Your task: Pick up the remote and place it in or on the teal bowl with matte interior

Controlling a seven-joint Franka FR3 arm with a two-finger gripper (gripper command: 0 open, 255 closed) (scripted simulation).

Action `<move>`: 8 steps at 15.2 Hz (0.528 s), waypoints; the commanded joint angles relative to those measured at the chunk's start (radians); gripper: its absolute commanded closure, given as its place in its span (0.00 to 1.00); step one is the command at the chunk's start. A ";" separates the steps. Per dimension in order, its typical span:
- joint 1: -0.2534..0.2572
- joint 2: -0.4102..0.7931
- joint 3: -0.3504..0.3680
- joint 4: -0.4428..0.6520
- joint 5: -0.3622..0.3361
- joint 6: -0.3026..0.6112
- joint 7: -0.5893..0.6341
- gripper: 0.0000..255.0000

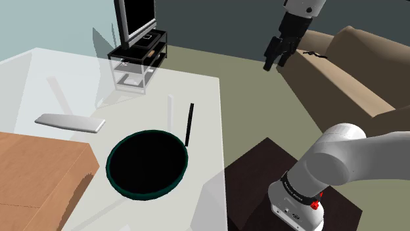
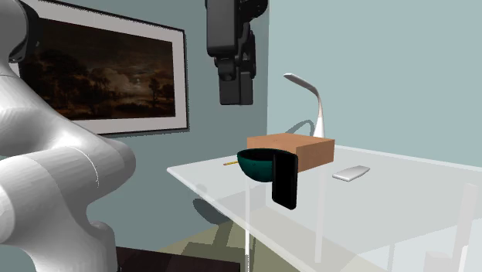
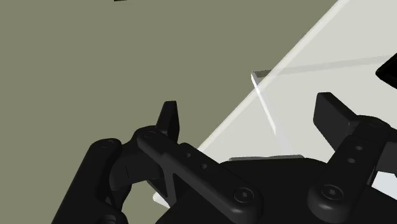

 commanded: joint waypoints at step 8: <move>0.027 -0.047 0.170 -0.098 0.127 0.090 0.230 0.00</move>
